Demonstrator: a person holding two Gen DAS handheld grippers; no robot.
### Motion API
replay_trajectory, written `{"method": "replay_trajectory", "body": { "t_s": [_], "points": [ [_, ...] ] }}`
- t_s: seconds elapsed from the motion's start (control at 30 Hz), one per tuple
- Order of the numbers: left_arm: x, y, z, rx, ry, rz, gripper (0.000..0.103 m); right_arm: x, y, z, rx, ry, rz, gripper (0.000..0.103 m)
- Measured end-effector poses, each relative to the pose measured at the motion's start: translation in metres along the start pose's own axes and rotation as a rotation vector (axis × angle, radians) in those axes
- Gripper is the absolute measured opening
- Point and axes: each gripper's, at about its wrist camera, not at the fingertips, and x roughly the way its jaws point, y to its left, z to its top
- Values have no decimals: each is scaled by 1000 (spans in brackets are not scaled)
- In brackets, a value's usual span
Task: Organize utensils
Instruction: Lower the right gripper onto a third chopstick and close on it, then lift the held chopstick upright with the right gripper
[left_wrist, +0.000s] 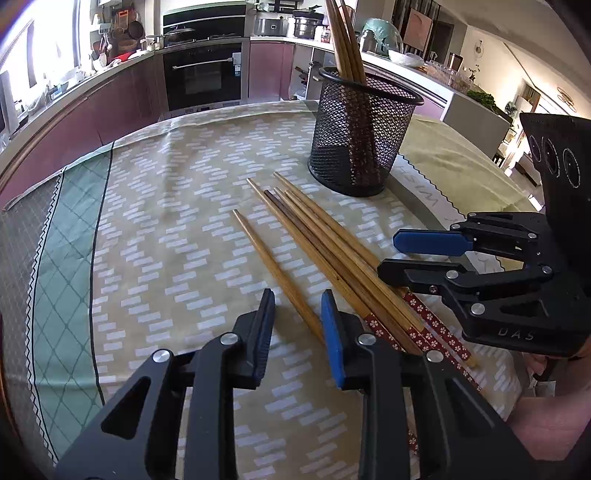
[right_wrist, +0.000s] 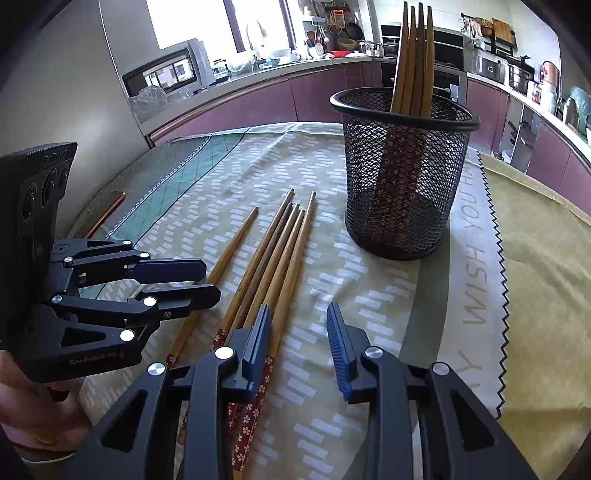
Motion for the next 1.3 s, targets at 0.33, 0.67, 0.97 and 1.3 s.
{"method": "replay_trajectory", "body": {
  "t_s": [0.33,0.67,0.97,1.3],
  "points": [
    [1,4,5,-5,0,4,16,12,9,9,-43,3,-54,22],
    [7,5,13,-11,0,24,20,19,-2,19,18,-4,-16,8],
    [6,6,12,-49,-15,42,9,10,-9,15,72,-33,25,6],
    [-5,1,4,-34,-29,-3,8,-1,-2,8,23,-34,76,6]
  ]
}}
